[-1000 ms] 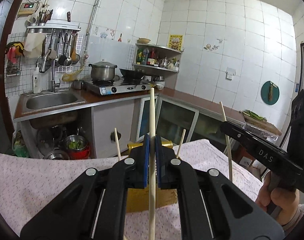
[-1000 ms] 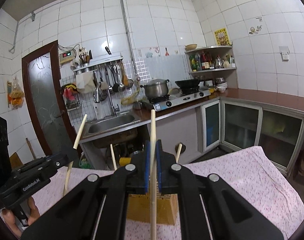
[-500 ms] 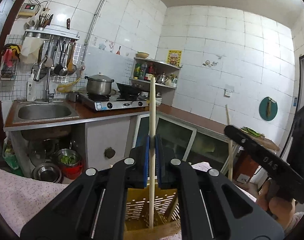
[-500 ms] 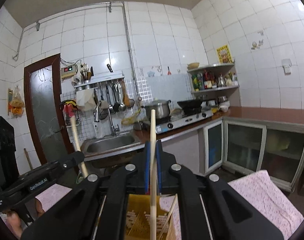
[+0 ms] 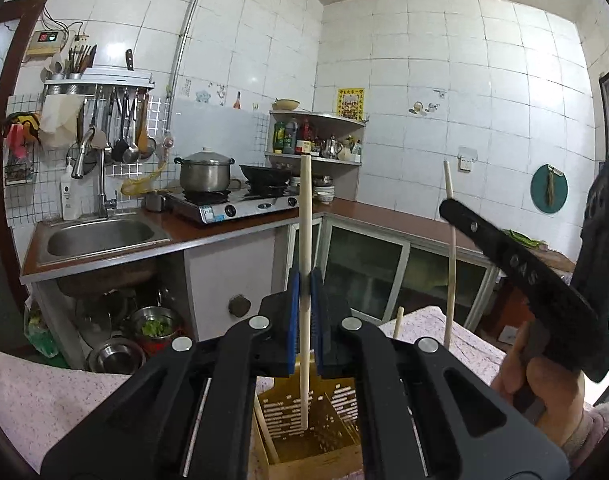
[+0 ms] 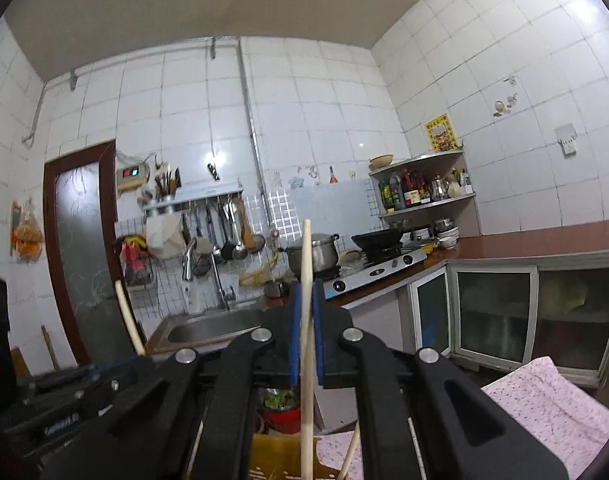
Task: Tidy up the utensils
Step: 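Lower the left tool's chopstick into the yellow holder while the right tool lowers its chopstick beside it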
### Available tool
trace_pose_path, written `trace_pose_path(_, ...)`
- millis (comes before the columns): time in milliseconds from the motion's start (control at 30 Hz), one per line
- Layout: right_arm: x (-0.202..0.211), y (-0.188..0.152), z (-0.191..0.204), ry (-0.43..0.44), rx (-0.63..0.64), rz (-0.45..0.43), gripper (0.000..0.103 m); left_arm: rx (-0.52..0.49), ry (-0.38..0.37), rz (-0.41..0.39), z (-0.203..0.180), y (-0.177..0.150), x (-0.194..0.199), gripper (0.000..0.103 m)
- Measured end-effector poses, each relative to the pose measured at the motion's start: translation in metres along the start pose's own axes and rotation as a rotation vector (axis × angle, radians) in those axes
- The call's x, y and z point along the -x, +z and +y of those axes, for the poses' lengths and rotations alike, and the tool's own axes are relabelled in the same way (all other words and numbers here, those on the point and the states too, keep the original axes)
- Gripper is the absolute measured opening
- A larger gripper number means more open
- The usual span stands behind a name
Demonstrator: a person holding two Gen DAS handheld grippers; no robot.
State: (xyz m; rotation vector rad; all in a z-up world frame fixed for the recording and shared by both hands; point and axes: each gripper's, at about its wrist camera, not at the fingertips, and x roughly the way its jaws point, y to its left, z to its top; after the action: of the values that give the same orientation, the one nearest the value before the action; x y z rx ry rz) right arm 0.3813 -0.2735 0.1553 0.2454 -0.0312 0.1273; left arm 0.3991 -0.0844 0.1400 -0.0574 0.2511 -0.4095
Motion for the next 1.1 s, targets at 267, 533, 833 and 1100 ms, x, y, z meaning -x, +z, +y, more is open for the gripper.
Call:
trace_pose_path(267, -0.003, -0.014, 0.008, -0.004, 0.033, -0.065, 0.006, -0.009, 0.009, 0.020, 0.006, -0.016, -0.002, 0.004)
trace_pose_path(533, -0.013, -0.047, 0.004, -0.007, 0.102, -0.022, 0.006, 0.011, 0.016, 0.073, 0.019, -0.044, -0.011, 0.004)
trace_pose_path(833, 0.003, -0.081, -0.006, -0.016, 0.125, 0.086, 0.006, 0.031, 0.034, 0.117, 0.024, -0.072, -0.011, 0.004)
trace_pose_path(1100, 0.020, -0.091, -0.012, -0.030, 0.131, 0.218, 0.007, 0.085, 0.047, 0.175, 0.026, -0.087, -0.004, 0.005)
